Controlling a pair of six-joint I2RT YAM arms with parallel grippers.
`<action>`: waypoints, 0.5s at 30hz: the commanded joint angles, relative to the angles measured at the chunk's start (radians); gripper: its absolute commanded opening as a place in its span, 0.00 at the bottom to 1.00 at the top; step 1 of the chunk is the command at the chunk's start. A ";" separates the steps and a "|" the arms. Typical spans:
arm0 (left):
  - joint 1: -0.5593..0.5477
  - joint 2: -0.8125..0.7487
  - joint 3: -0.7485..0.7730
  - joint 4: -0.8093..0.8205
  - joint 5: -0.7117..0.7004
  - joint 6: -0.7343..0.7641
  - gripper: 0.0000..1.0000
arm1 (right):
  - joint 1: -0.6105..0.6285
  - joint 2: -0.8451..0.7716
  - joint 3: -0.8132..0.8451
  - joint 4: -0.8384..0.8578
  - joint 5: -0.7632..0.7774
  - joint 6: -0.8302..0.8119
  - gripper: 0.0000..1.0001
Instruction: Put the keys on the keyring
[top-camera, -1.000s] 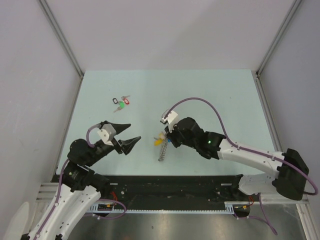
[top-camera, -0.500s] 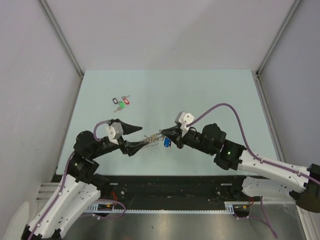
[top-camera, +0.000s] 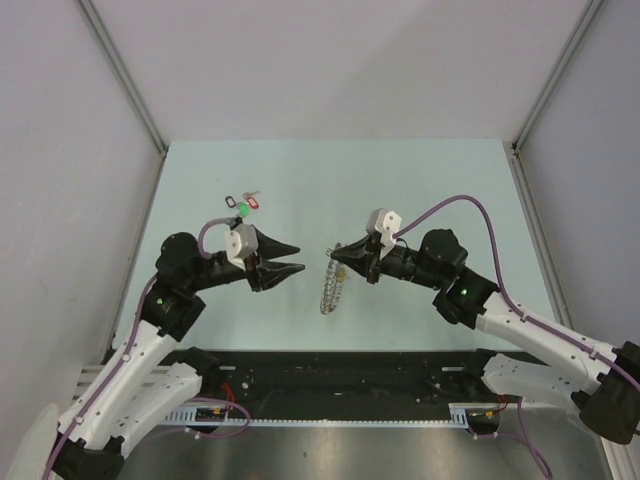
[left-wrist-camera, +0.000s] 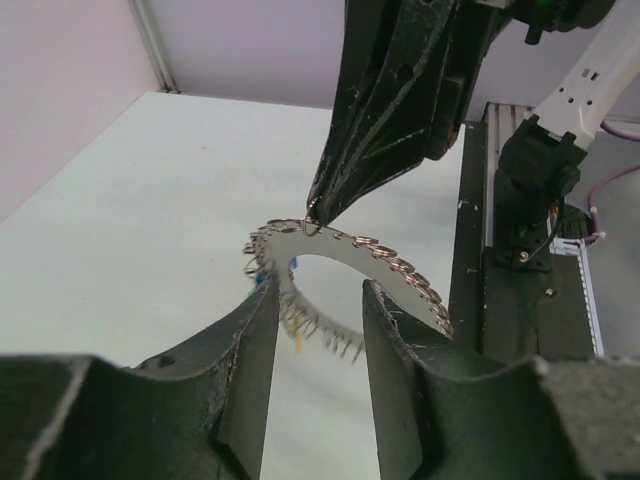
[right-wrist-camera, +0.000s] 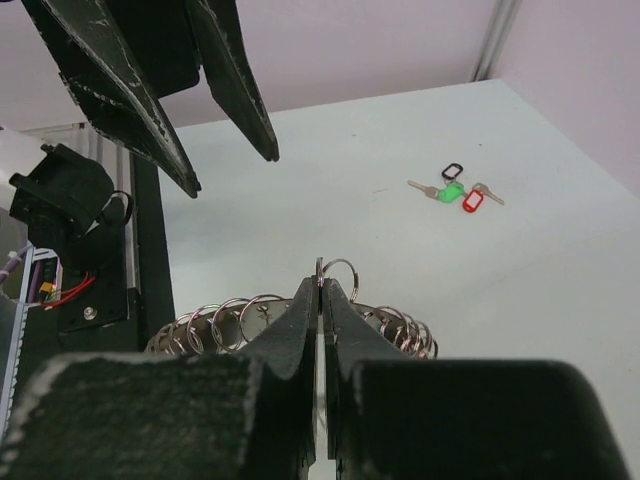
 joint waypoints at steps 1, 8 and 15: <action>-0.005 0.050 0.045 0.028 0.072 0.060 0.43 | -0.055 0.026 0.008 0.123 -0.156 0.008 0.00; -0.034 0.153 0.071 0.013 0.075 0.118 0.41 | -0.118 0.089 0.002 0.196 -0.261 0.018 0.00; -0.043 0.202 0.033 0.062 0.062 0.106 0.37 | -0.134 0.118 0.002 0.221 -0.328 0.015 0.00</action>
